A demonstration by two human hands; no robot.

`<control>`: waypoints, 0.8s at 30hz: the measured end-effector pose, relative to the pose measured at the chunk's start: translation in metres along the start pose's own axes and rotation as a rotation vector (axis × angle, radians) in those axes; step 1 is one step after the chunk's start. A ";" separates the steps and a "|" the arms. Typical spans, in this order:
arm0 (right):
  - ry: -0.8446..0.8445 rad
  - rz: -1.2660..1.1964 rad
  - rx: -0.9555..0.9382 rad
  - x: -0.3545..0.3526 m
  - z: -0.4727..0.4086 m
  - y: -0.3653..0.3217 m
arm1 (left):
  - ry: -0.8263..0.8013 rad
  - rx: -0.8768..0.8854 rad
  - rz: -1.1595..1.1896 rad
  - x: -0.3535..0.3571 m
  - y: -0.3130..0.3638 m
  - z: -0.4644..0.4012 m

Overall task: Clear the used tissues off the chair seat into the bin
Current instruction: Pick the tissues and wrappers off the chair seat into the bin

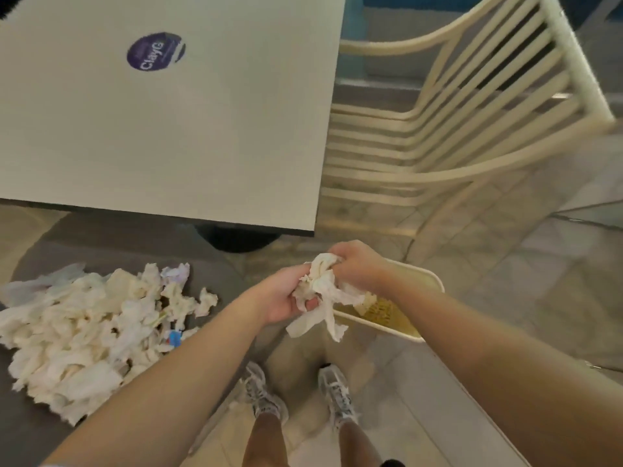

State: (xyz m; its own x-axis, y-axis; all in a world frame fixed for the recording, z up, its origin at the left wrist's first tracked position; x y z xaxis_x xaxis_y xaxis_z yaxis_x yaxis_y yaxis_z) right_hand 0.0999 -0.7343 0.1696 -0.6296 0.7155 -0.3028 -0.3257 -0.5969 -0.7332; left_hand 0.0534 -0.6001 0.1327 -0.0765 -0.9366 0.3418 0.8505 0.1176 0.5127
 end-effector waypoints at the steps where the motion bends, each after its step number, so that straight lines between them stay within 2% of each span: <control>1: 0.040 -0.023 0.006 -0.012 0.004 0.011 | -0.013 -0.007 -0.028 0.015 0.003 -0.007; 3: 0.136 -0.067 0.016 -0.039 0.013 0.038 | -0.030 -0.013 -0.086 0.050 0.009 -0.027; 5: 0.183 -0.065 0.027 -0.051 0.016 0.054 | 0.038 0.053 -0.177 0.067 0.014 -0.040; 8: 0.268 -0.025 0.034 -0.068 0.019 0.087 | 0.279 0.203 -0.670 0.081 0.015 -0.068; 9: 0.291 0.000 0.037 -0.071 0.017 0.100 | 0.299 0.251 -0.791 0.081 0.014 -0.077; 14: 0.336 0.166 0.075 -0.067 -0.003 0.149 | 0.200 0.303 -1.048 0.073 -0.001 -0.107; 18: 0.214 0.226 0.160 -0.053 -0.018 0.162 | 0.101 0.173 -1.431 0.057 -0.020 -0.124; 21: 0.133 0.303 0.223 -0.047 -0.023 0.167 | 0.100 0.246 -1.653 0.052 -0.025 -0.130; 24: 0.137 0.329 0.223 -0.045 -0.024 0.169 | 0.125 0.345 -1.858 0.051 -0.027 -0.131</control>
State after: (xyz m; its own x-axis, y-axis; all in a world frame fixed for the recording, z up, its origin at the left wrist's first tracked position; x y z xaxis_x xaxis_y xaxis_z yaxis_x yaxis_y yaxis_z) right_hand 0.0899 -0.8584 0.0453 -0.6313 0.5058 -0.5879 -0.2770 -0.8551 -0.4382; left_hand 0.0949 -0.6943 0.0331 -0.6014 0.0508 -0.7973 -0.3831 -0.8941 0.2320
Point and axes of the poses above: each hand's wrist, its own z-axis away from the middle knuckle, its own x-axis out of the palm, y = z × x, the point moved 2 cm from there along -z, towards the middle knuckle, and after that the axes turned 9 degrees about -z, right-handed, at the moved point
